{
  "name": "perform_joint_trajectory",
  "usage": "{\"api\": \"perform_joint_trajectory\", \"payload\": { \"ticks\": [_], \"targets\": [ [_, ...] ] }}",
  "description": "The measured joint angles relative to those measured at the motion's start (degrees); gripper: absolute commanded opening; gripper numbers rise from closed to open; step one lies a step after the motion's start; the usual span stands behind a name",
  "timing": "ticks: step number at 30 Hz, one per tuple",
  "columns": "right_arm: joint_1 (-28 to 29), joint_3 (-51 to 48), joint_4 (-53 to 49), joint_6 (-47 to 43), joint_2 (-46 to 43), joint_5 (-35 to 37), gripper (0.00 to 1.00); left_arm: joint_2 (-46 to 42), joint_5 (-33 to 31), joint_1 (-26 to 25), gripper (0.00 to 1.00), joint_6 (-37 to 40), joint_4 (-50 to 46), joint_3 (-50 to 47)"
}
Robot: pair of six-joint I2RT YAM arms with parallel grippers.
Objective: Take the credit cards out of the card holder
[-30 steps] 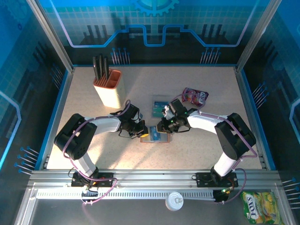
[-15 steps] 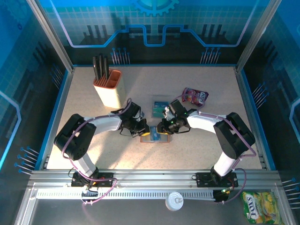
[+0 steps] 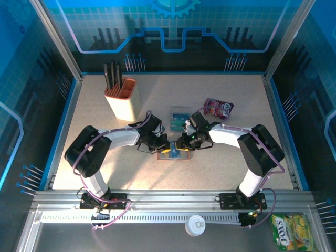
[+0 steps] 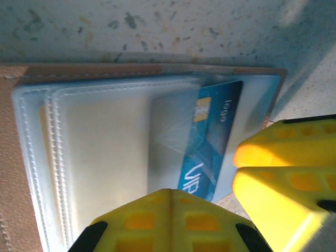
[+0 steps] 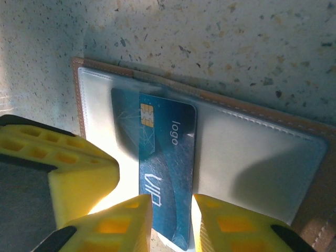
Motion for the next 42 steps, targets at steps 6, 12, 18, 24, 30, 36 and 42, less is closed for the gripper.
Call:
{"api": "perform_joint_trajectory", "payload": {
  "ticks": [6, 12, 18, 24, 30, 36, 42],
  "targets": [
    [-0.07, -0.17, 0.33, 0.00, 0.96, -0.20, 0.29, 0.70, -0.02, 0.00, 0.00, 0.04, -0.81, 0.07],
    [-0.11, -0.17, 1.51, 0.04, 1.70, -0.96, 0.29, 0.70, -0.28, 0.00, 0.00, 0.20, -1.49, 0.22],
    [-0.35, -1.14, 3.34, 0.44, 2.29, -2.36, 0.29, 0.70, -0.42, 0.00, 0.01, 0.17, -1.51, 0.22],
    [-0.44, -1.51, 4.44, 0.70, 2.45, -3.43, 0.29, 0.70, -0.42, 0.00, 0.01, 0.17, -1.49, 0.22],
    [-0.44, -2.27, 5.81, 1.77, 2.43, -4.74, 0.25, 0.70, -0.42, 0.00, 0.01, 0.17, -1.49, 0.22],
    [-0.44, -2.54, 5.99, 2.47, 2.19, -4.74, 0.20, 0.70, -0.42, 0.00, 0.01, 0.17, -1.49, 0.22],
    [-0.44, -2.54, 5.95, 2.84, 1.44, -4.74, 0.15, 0.68, -0.42, 0.00, 0.02, 0.17, -1.49, 0.22]
  ]
}}
